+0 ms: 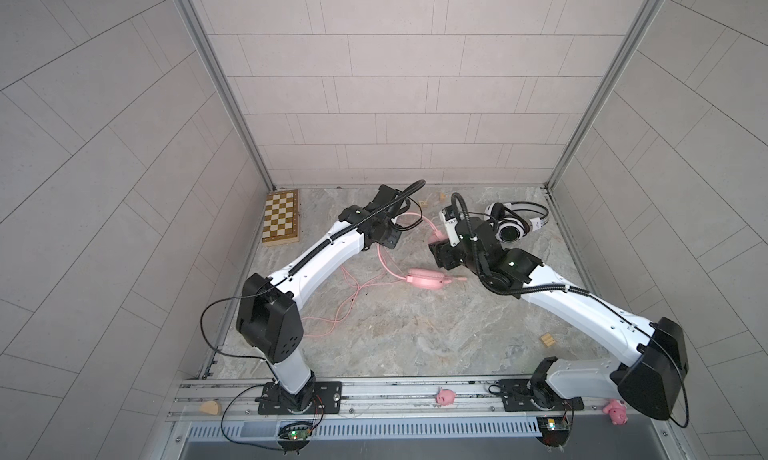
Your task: Wrap the headphones
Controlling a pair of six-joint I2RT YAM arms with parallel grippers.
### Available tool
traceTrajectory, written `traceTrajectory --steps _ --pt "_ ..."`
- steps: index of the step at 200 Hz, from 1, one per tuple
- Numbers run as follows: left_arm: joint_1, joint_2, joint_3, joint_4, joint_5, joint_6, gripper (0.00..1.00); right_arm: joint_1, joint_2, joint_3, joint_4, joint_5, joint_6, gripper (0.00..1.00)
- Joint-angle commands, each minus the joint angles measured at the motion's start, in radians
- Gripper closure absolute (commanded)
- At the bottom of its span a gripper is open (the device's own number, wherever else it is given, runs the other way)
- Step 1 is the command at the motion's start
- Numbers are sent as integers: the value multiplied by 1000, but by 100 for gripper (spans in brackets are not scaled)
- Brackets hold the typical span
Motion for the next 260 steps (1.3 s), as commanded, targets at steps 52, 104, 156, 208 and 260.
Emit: traceTrajectory --steps 52,104,156,208,260 --pt "319 -187 -165 352 471 -276 100 -378 -169 -326 231 -198 155 19" --pt "435 -277 -274 563 562 -402 100 -250 97 -364 531 -323 161 19" --pt "508 -330 -365 756 614 -545 100 -17 398 -350 962 -353 249 19" --pt "548 -323 -391 838 659 -634 100 123 664 -197 1225 -301 409 19" --pt "556 -323 -401 871 678 -657 100 122 779 -51 1214 -144 446 20"
